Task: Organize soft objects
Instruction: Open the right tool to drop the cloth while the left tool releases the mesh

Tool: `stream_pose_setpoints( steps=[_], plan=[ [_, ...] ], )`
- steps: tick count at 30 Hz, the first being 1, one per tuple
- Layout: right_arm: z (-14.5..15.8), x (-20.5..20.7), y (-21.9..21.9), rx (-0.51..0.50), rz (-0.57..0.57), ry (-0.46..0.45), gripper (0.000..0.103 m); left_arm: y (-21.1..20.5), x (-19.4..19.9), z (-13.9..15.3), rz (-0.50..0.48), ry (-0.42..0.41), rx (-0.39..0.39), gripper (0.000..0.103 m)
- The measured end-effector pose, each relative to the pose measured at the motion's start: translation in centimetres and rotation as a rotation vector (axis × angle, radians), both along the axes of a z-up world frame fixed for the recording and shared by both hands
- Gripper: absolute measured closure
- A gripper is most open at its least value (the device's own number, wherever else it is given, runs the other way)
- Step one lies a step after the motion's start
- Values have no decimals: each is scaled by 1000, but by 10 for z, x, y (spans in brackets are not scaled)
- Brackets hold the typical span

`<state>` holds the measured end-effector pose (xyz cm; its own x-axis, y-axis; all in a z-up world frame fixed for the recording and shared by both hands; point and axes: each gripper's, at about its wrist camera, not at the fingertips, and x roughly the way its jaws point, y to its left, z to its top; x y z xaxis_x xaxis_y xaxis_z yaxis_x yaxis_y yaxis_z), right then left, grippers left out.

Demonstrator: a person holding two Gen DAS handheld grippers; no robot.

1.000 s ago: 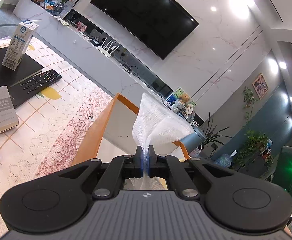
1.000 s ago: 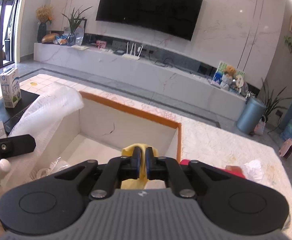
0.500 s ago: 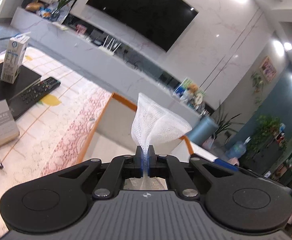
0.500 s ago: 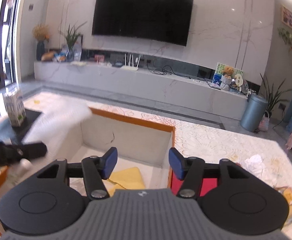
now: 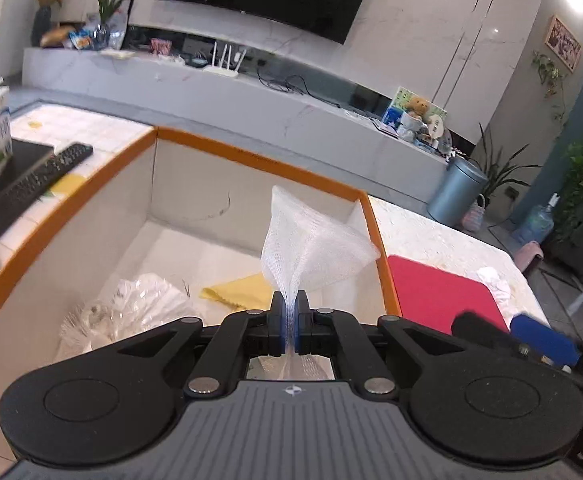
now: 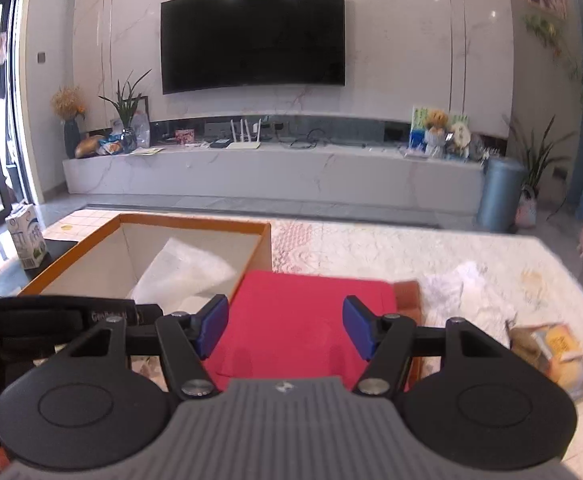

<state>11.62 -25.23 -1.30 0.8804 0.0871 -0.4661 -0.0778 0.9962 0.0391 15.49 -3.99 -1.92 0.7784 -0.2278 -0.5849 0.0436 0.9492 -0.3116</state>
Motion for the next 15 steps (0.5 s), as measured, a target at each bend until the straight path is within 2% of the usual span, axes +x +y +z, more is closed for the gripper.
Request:
stream_pose_setpoints(
  steps=[1, 3, 4, 5, 6, 7, 8, 11, 15],
  plan=[
    [-3, 2, -5, 21, 0, 11, 40, -1, 1, 0, -2, 1, 3, 99],
    [-7, 4, -12, 62, 6, 31, 40, -5, 3, -3, -1, 51, 25, 89],
    [-8, 4, -14, 75, 17, 31, 40, -6, 4, -4, 14, 75, 39, 77],
    [-7, 4, -15, 78, 21, 26, 40, -5, 4, -4, 42, 81, 42, 59],
    [-5, 5, -15, 73, 18, 24, 40, -3, 2, -2, 66, 71, 38, 48],
    [-4, 4, -14, 67, 16, 23, 40, -1, 1, -1, 75, 59, 31, 31],
    [-3, 4, -13, 63, 19, 22, 40, 0, -1, 1, 70, 45, 23, 26],
    [0, 0, -10, 66, 32, 18, 40, -1, -9, 5, 47, -2, 29, 19],
    [7, -5, -3, 45, 40, 7, 40, 3, -19, 15, 101, -49, 53, 18]
  ],
)
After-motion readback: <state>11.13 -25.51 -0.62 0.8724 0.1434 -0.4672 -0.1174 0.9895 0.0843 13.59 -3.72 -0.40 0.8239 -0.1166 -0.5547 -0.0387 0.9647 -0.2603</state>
